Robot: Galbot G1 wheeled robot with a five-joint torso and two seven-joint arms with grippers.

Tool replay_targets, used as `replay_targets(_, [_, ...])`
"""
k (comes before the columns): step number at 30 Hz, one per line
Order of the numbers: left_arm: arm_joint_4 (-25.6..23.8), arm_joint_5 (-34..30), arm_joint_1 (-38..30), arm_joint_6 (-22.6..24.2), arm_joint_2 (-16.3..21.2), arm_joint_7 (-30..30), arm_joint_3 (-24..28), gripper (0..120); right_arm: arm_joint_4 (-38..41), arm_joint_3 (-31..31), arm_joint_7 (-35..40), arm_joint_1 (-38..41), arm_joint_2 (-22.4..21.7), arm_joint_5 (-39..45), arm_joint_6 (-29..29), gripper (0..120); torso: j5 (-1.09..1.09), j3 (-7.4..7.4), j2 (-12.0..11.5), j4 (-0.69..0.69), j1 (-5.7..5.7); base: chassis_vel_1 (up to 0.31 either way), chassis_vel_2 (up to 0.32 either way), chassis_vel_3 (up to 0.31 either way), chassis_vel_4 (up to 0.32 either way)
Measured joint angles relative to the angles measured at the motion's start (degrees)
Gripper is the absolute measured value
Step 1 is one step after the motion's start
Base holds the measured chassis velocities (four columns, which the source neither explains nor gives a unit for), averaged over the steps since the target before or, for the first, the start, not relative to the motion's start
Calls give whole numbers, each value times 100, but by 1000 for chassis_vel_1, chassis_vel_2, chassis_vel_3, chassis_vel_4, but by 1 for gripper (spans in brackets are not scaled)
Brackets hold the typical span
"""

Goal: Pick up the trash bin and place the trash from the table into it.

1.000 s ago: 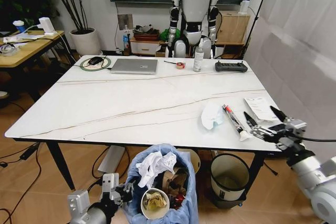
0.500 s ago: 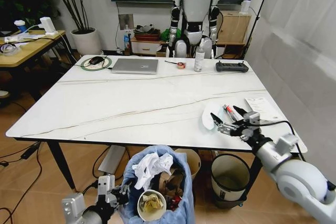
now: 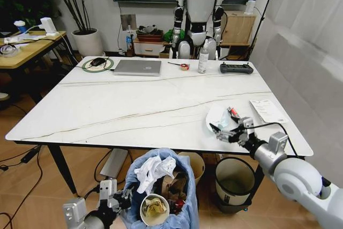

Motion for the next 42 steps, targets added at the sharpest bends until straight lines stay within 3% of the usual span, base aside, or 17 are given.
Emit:
replay_targets(9, [-7, -16, -15, 0, 11, -3, -60, 0, -528, -356, 5, 507, 189, 21, 48, 100, 1, 0, 0, 2, 0, 0, 0, 0, 0])
replay_targets(20, [23, -91, -85, 3, 49, -22, -56, 0, -669, -343, -1, 464, 241, -15, 68, 99, 0, 0, 0, 1, 0, 0, 0, 0, 0])
replay_targets(42, [38, -160, -129, 3, 108, -37, -77, 0, -761, -293, -113, 335, 249, -109, 135, 20, 0, 0, 0, 1, 0, 0, 0, 0, 0])
